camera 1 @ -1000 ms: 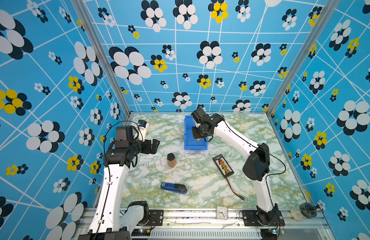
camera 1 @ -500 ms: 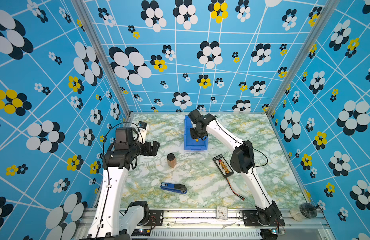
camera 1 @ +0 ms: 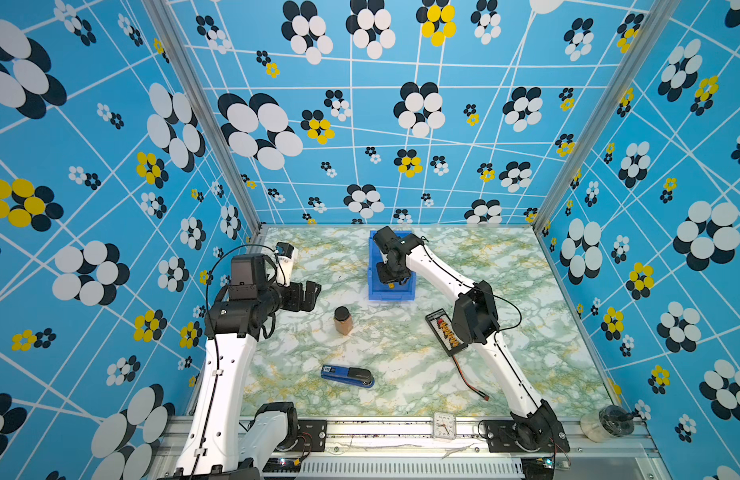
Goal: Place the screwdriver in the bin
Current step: 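Lower the screwdriver into the blue bin and open the right gripper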
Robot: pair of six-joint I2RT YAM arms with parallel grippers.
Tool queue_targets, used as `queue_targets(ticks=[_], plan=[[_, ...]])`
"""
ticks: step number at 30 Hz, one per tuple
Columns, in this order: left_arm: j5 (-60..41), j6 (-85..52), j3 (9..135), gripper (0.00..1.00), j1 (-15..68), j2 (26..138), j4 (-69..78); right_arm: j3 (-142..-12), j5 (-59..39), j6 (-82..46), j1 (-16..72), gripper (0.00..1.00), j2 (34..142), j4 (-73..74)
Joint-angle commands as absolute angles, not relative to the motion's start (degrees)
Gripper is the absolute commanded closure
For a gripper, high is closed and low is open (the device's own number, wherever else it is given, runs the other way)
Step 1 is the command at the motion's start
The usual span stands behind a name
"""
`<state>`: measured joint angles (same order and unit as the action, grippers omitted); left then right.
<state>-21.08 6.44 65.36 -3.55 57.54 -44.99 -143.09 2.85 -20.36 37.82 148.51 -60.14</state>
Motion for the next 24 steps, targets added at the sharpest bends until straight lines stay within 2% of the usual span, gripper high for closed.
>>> queue_targets(ticks=[1, 15, 24], plan=[[-22.06, 5.71, 65.97, 0.01, -2.92, 57.92, -44.34, -145.74, 1.63, -21.62, 37.53, 0.81, 150.73, -59.15], [-21.52, 6.77, 64.07, 0.01, -2.93, 58.71, -43.39, -146.39, 1.67, -22.95, 37.56, 0.77, 153.8, -58.36], [-22.03, 6.52, 64.8, 0.01, -2.97, 59.83, -42.33, -148.27, 3.69, -22.29, 37.53, 0.64, 152.85, -59.43]])
